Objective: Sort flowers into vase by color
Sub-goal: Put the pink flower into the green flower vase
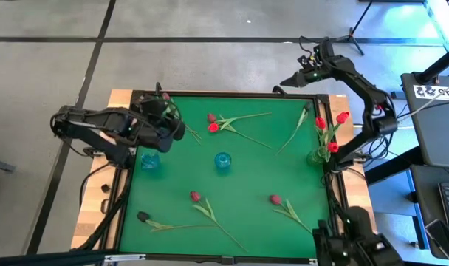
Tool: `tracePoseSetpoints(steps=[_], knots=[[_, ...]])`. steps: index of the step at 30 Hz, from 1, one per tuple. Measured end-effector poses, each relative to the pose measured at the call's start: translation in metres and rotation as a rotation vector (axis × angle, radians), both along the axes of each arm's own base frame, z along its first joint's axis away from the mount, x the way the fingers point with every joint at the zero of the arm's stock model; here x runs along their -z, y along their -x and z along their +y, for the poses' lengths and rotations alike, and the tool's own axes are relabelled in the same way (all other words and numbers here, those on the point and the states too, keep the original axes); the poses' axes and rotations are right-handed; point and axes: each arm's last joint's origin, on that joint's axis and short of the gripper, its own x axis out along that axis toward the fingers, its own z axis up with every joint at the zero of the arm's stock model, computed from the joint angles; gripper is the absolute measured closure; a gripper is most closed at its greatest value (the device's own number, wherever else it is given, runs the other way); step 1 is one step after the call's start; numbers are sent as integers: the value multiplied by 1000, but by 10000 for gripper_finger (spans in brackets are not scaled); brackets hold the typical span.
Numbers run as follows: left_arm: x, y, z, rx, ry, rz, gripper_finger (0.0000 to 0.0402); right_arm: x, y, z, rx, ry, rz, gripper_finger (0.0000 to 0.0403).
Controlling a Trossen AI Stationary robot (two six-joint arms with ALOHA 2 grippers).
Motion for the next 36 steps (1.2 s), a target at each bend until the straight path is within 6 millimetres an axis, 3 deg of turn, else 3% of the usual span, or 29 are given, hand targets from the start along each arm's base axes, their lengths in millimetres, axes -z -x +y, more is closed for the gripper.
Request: tracePoseSetpoints(steps=[4,9,15,19,25,30,36], knots=[[0,-2,12,-27,-19,38,265,16,5,-9,31,-57,42,139],[-3,-11,23,25,-14,92,265,18,5,-9,59,-39,102,139],[-7,-43,40,203,5,32,265,8,-5,4,43,56,187,139],[15,-74,56,332,24,19,265,-8,-21,23,-5,153,222,139],[44,-97,97,379,120,-109,247,-40,-35,60,-48,300,224,139],[76,-116,128,428,218,-80,213,-67,-31,92,-21,410,228,139],[131,-147,163,520,285,15,182,-91,-16,125,22,452,193,139]])
